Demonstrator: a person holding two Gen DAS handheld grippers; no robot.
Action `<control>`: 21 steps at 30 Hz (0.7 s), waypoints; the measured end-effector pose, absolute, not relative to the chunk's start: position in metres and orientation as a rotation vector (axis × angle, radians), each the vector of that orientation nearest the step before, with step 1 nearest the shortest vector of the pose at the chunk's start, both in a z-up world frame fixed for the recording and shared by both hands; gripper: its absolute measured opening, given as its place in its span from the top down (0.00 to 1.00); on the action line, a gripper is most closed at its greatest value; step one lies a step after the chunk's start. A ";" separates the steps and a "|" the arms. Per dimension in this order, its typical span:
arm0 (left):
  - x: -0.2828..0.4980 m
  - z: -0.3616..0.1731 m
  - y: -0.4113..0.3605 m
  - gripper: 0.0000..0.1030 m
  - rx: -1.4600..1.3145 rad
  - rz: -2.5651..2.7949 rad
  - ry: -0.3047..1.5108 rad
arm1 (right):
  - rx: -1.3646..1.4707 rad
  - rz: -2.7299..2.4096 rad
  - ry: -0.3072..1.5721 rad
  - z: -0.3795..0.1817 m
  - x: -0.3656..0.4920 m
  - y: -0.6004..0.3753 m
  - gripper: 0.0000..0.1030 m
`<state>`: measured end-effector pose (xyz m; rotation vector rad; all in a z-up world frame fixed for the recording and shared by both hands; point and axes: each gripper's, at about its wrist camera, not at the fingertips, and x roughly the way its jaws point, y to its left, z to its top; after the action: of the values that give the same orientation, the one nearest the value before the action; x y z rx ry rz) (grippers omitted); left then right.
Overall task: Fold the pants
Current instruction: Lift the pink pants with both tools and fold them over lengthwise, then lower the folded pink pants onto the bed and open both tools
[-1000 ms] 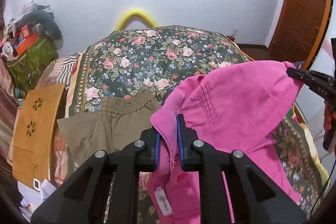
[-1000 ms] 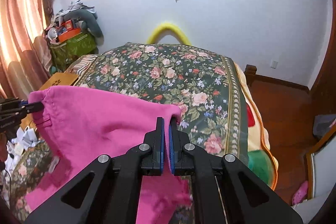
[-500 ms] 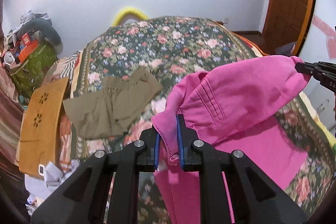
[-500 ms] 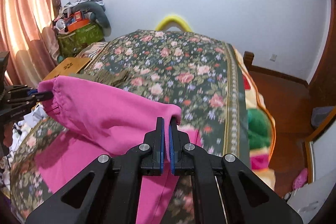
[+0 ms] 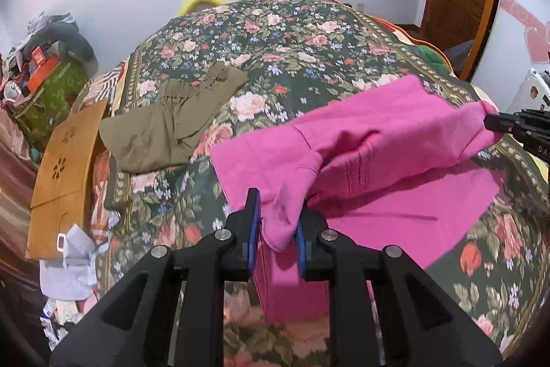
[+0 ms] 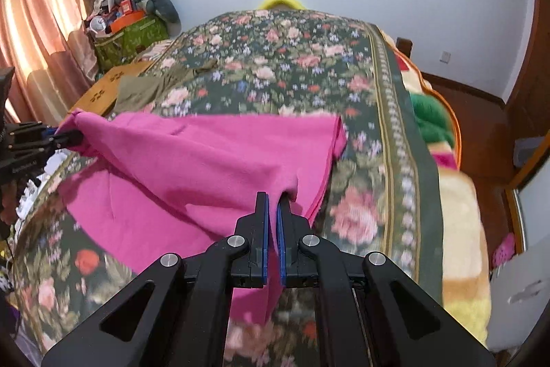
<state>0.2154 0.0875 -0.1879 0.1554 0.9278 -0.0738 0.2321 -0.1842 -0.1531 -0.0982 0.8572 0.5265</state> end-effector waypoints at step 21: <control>0.156 -0.196 0.100 0.64 0.055 -0.032 1.010 | -0.136 0.525 0.880 -0.159 0.166 -0.199 0.54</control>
<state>0.1557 0.1003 -0.1956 0.0553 1.0096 -0.0316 0.1663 -0.1989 -0.1586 -0.1357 0.8798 0.5249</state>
